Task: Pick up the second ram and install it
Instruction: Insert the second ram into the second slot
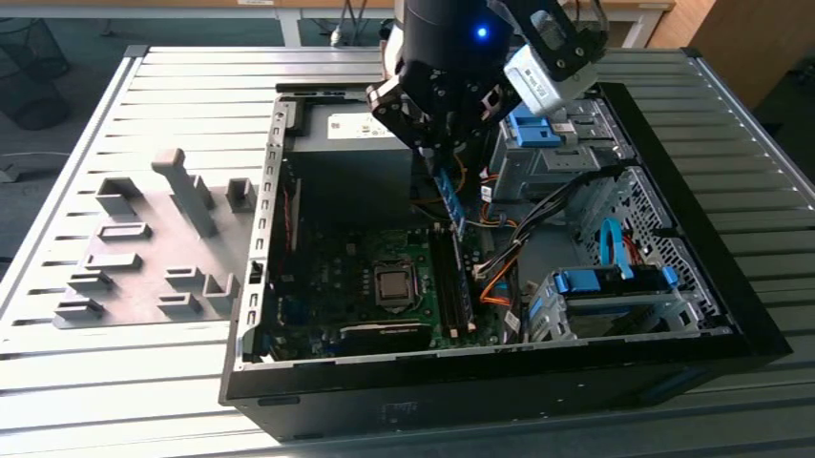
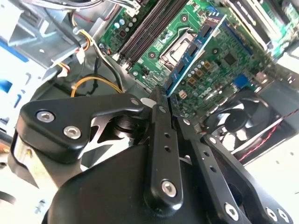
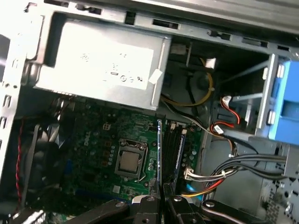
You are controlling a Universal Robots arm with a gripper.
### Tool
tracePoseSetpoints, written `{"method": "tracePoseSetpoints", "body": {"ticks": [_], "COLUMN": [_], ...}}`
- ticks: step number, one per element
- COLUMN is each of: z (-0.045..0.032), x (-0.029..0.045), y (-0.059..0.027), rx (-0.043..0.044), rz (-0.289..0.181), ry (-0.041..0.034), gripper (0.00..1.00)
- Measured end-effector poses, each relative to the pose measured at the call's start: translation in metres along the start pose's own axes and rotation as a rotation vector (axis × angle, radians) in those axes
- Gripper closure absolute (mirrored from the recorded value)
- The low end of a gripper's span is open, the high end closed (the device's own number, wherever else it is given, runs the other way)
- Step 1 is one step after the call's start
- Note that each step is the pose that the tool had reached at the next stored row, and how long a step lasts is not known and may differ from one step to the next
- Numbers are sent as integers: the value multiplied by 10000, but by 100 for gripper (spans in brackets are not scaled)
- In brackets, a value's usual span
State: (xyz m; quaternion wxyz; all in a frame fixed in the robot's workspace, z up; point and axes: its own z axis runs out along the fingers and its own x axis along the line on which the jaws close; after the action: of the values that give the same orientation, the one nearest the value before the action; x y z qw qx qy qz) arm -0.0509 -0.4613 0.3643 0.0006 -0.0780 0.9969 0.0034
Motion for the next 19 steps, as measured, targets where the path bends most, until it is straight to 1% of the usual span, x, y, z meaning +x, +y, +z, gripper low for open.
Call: {"method": "tracePoseSetpoints", "body": {"ticks": [4,11,15,19], "z": [20,79,89,152], "x": [0,-6,-10,-27], "y": [0,2,2,-2], "rx": [3,39,44,44], "rz": [729,1568,1621,1518], "ry": [-5,-6,-8,-7], "gripper": [86,86,86,86]}}
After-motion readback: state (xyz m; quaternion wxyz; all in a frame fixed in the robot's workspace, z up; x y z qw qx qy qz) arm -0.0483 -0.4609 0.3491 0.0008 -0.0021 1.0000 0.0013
